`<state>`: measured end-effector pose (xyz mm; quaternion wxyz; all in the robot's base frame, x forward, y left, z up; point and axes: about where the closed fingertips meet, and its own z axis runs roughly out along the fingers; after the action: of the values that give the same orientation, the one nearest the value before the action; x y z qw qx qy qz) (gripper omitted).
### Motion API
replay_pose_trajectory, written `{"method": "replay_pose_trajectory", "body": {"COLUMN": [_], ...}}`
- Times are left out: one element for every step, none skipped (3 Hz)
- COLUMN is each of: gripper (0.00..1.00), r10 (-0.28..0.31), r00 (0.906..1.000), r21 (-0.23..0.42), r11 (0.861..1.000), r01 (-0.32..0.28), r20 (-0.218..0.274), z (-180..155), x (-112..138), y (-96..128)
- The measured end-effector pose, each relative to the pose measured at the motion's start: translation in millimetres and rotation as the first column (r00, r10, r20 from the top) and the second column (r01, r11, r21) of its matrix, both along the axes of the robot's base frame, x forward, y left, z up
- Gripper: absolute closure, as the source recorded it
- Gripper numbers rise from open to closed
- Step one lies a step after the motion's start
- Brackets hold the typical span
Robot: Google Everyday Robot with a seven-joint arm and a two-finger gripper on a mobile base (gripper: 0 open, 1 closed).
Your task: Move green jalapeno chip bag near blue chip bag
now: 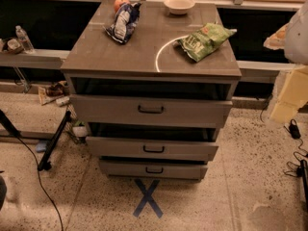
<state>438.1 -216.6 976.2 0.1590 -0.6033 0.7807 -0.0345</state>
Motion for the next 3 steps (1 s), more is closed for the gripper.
{"method": "replay_pose_trajectory", "body": {"gripper": [0.00,0.00,0.00], "r10": [0.000,-0.089,-0.164], "r00": [1.0000,0.9937,0.9785], "r21": [0.000,0.023,0.049], "r11": [1.000,0.996,0.986], "r01": [0.000,0.088,0.159], "r20": [0.000,0.068,0.125], "z": [0.0,3.4,6.8], "x": [0.0,37.0,86.9], "y": [0.0,-13.8,-30.7]}}
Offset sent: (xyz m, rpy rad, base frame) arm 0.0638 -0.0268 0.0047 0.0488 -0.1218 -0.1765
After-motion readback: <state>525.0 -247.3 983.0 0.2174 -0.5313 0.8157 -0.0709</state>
